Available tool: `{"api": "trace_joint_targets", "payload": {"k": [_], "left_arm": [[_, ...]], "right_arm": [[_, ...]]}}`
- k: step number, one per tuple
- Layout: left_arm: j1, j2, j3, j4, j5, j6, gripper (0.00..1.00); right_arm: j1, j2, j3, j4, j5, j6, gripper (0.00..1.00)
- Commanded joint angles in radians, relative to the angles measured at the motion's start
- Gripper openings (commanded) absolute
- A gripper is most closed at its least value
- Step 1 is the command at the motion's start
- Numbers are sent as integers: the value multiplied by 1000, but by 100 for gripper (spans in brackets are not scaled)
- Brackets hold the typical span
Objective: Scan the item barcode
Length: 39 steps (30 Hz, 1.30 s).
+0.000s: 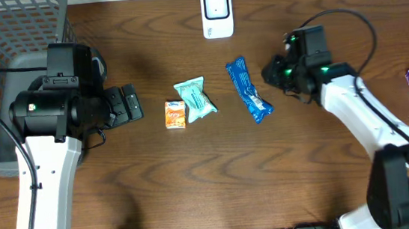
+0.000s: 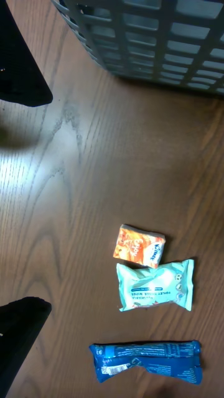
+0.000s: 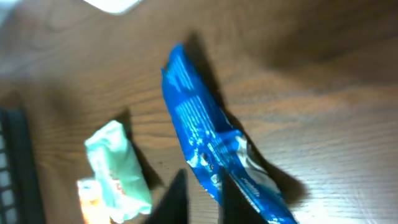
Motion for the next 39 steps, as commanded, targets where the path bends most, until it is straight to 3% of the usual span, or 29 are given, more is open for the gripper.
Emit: {"api": "trace_joint_targets", "payload": {"k": [1,9,18,25,32,39], "left_arm": [[3,-2,20,-3,-6,13,98],[3,-2,20,-3,-6,13,98],[3,-2,20,-3,-6,13,98],[3,-2,20,-3,-6,13,98],[3,-2,20,-3,-6,13,98],[3,-2,20,-3,-6,13,98]], "right_arm": [[45,93,-21,-10,34,17,1],[69,197,-21,-105,73,57,1],[70,-20,-21,-197,267,58,2],[87,-132,-21,-74,265,31,29],[103,-32,-21,-48,256,32,31],[128,140,-21,82,205,-2,29]]}}
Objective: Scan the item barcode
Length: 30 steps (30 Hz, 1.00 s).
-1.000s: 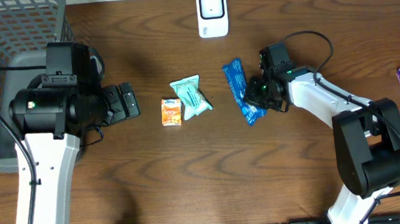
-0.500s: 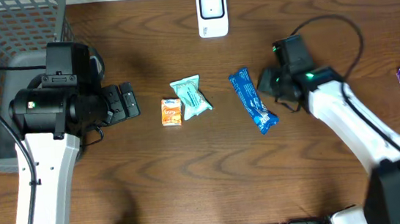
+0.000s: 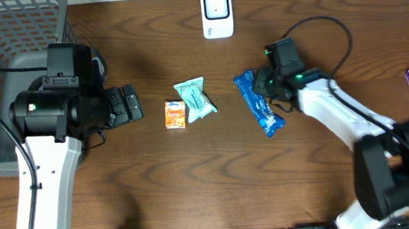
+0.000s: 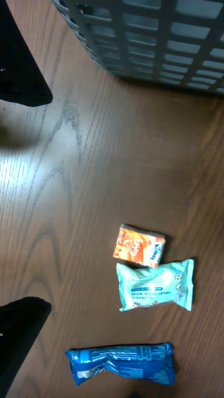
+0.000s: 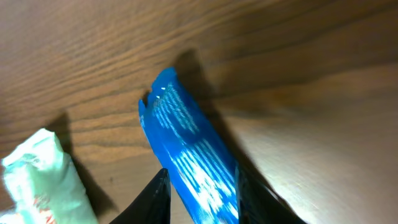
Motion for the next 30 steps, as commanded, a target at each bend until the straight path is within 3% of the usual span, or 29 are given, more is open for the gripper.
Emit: {"api": "trace_joint_targets", "payload": {"k": [1,6,9,14,16,18,21,27,30], "left_arm": [[2,-2,20,-3,-6,13,98],[2,-2,20,-3,-6,13,98],[2,-2,20,-3,-6,13,98],[2,-2,20,-3,-6,13,98],[2,-2,20,-3,-6,13,98],[2,-2,20,-3,-6,13,98],[2,-2,20,-3,-6,13,98],[2,-2,20,-3,-6,13,98],[2,-2,20,-3,-6,13,98]], "right_arm": [[21,69,0,56,-21,-39,29],[18,117,0,137,13,-71,30],[7,110,14,151,56,-131,40],[-22,57,117,13,60,-232,50],[-35,29,156,-55,58,-277,57],[-45,2,182,-117,47,-351,73],[-45,-9,182,-183,18,-472,87],[-26,46,108,-191,-56,-486,94],[-27,80,76,-180,-76,-493,91]]}}
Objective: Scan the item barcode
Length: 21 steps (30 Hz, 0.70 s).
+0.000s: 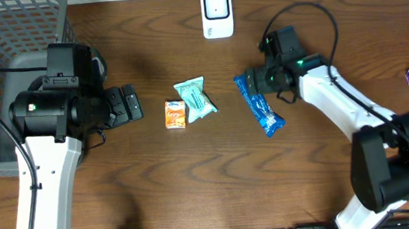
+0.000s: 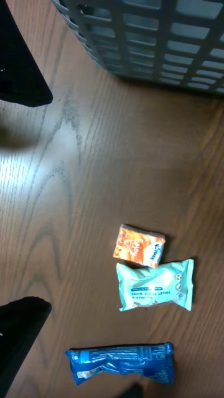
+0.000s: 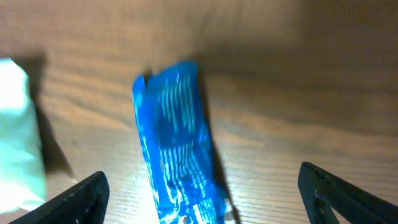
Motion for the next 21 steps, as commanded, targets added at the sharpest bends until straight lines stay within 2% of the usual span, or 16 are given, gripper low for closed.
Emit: {"api": "trace_joint_targets", "payload": {"k": [1,5,11,13,19,21], "left_arm": [[2,-2,20,-3,-6,13,98],[2,-2,20,-3,-6,13,98],[2,-2,20,-3,-6,13,98],[2,-2,20,-3,-6,13,98],[2,-2,20,-3,-6,13,98],[2,-2,20,-3,-6,13,98]], "right_arm": [[3,51,-43,4,-41,-42,89],[0,92,-46,14,-71,-44,87],[0,149,-46,68,-237,-84,85],[0,169,-46,77,-237,-84,75],[0,188,-46,101,-237,-79,31],[0,183,-45,119,-237,-62,21]]}}
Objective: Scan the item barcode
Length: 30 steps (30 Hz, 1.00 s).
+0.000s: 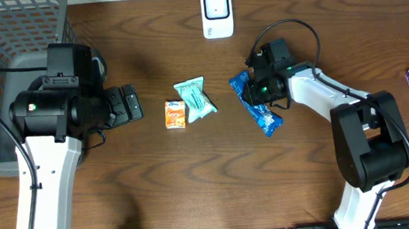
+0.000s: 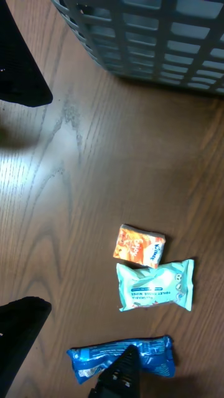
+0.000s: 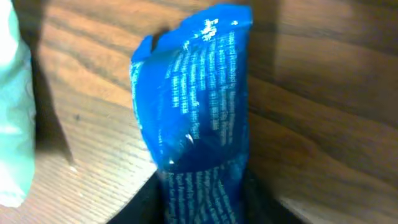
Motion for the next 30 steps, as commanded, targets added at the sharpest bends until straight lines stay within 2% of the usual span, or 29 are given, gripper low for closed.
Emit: {"api": "trace_joint_targets", "payload": {"k": [1,2,3,7,10,14,20,25,30], "left_arm": [[2,-2,20,-3,-6,13,98],[2,-2,20,-3,-6,13,98],[2,-2,20,-3,-6,13,98],[2,-2,20,-3,-6,13,98],[2,-2,20,-3,-6,13,98],[2,-2,20,-3,-6,13,98],[2,-2,20,-2,-6,13,98],[2,-2,20,-3,-6,13,98],[2,-2,20,-3,-6,13,98]], "right_arm": [[2,37,-14,8,-19,26,16],[0,34,-10,11,-19,32,5],[-2,28,-3,11,-19,34,1],[-13,-9,37,-10,-3,40,1],[-17,-56,79,-61,98,77,1],[0,-145,137,-167,350,81,1],[77,-233,153,-233,884,166,1],[123,-175,127,-229,1091,166,1],[156,-29,126,-218,1321,165,4]]}}
